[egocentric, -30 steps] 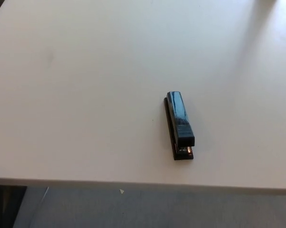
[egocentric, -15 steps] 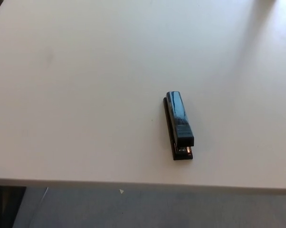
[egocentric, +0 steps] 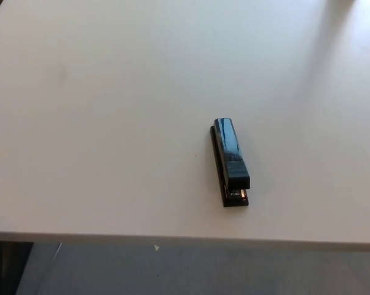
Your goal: The robot uses its right hand to press on the stapler that is in the middle of the desk
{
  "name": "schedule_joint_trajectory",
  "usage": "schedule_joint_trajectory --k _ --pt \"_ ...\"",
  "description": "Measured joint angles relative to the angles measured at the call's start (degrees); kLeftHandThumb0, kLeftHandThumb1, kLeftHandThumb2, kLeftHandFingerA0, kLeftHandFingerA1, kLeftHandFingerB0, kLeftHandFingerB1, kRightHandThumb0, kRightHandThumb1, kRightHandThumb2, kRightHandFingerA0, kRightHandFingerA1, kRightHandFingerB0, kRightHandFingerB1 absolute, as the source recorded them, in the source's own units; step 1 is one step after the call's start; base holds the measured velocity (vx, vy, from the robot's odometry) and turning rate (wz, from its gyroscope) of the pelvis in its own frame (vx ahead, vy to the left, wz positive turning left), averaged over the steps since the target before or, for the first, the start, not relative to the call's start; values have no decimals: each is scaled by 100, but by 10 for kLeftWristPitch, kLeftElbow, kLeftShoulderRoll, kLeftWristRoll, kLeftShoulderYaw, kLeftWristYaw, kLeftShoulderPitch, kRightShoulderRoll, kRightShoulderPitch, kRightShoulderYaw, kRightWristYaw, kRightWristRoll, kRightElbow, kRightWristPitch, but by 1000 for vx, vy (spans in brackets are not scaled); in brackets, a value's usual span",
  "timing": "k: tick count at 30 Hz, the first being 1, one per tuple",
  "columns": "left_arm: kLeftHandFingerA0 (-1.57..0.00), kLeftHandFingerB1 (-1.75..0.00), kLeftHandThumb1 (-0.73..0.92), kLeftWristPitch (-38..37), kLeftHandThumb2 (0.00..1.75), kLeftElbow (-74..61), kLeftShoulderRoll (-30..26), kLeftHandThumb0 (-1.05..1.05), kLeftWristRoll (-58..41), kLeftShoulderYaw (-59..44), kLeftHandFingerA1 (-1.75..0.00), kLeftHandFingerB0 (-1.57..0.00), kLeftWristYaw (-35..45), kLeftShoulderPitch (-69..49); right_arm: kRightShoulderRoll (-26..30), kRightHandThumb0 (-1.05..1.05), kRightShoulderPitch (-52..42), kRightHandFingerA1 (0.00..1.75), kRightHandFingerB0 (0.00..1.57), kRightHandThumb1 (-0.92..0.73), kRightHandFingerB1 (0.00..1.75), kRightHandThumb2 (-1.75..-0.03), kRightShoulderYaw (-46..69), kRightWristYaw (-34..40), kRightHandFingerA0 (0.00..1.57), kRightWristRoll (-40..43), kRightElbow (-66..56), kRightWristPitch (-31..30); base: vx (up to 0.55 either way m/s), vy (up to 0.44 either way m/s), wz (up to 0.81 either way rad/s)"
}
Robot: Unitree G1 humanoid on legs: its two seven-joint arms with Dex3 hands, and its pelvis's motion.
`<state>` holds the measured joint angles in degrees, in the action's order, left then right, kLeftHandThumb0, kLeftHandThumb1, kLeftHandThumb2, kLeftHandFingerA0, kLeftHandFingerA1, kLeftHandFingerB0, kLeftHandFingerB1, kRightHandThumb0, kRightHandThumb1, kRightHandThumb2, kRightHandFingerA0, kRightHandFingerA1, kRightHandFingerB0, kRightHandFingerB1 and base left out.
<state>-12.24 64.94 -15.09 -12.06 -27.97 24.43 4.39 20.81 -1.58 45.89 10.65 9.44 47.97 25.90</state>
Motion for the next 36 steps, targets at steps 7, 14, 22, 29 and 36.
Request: schedule_joint_trajectory --k 7,14,22,29,36 --pt "0 -18 92 0 118 2 0 -72 0 0 -22 0 0 3 0 -34 27 107 80 -79 101 -68 5 20 129 -3 -136 -11 0 0 0" --pt "0 -18 92 0 116 2 0 -71 0 0 -22 0 0 4 0 -10 84 97 79 -74 98 -76 -28 26 129 -9 -266 -43 0 0 0" --pt "0 -22 90 0 116 3 -1 -71 0 1 -25 0 0 5 -6 5 219 94 86 -81 90 -71 -138 26 129 -20 -387 -95 0 0 0" --pt "0 -22 88 -6 115 3 -7 -73 -1 6 -25 -1 3 5 -28 -5 340 109 80 -75 106 -77 -276 -4 126 -25 -420 -141 0 0 1" --pt "0 -22 90 -19 116 5 -10 -72 -1 12 -25 0 4 3 -97 -5 365 114 74 -83 112 -68 -381 -31 126 -26 -433 -191 0 0 0"
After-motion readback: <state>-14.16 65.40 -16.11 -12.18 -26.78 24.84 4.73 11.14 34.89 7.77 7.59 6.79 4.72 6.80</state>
